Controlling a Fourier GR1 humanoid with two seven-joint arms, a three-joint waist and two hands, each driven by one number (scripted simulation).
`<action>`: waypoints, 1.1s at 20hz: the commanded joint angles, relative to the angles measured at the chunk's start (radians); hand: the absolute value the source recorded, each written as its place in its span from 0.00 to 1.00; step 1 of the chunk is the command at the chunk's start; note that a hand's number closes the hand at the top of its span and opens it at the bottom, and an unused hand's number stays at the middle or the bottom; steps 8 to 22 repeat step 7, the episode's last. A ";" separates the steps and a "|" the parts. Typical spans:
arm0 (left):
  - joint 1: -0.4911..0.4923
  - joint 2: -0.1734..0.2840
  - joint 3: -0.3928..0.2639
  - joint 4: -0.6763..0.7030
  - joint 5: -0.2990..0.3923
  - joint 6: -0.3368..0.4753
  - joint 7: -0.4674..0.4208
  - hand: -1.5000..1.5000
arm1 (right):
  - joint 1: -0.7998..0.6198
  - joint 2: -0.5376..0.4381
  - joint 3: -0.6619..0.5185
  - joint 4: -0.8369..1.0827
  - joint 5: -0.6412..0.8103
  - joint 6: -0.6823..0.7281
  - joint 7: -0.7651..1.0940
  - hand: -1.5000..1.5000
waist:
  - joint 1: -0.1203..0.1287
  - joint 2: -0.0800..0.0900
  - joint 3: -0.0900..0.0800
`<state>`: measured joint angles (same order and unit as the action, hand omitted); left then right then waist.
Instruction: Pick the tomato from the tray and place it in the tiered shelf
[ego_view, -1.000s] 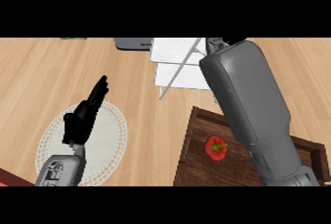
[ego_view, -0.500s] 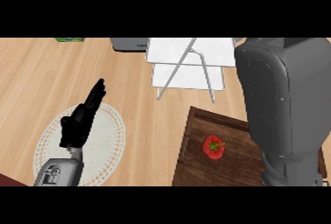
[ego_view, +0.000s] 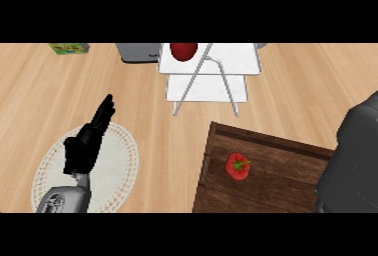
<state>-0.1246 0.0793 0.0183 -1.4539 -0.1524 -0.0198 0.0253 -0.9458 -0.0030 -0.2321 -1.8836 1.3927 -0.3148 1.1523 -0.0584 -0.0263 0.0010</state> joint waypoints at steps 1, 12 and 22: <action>0.037 -0.014 -0.005 -0.003 -0.012 0.021 -0.031 0.50 | 0.108 0.003 0.003 -0.219 -0.047 0.290 0.087 0.00 | -0.025 -0.009 -0.001; 0.048 0.021 0.005 -0.051 0.007 -0.014 -0.009 0.50 | 0.306 0.001 -0.054 -0.572 -0.194 0.512 0.068 0.00 | -0.012 -0.004 0.000; 0.048 0.021 0.005 -0.051 0.007 -0.014 -0.009 0.50 | 0.306 0.001 -0.054 -0.572 -0.194 0.512 0.068 0.00 | -0.012 -0.004 0.000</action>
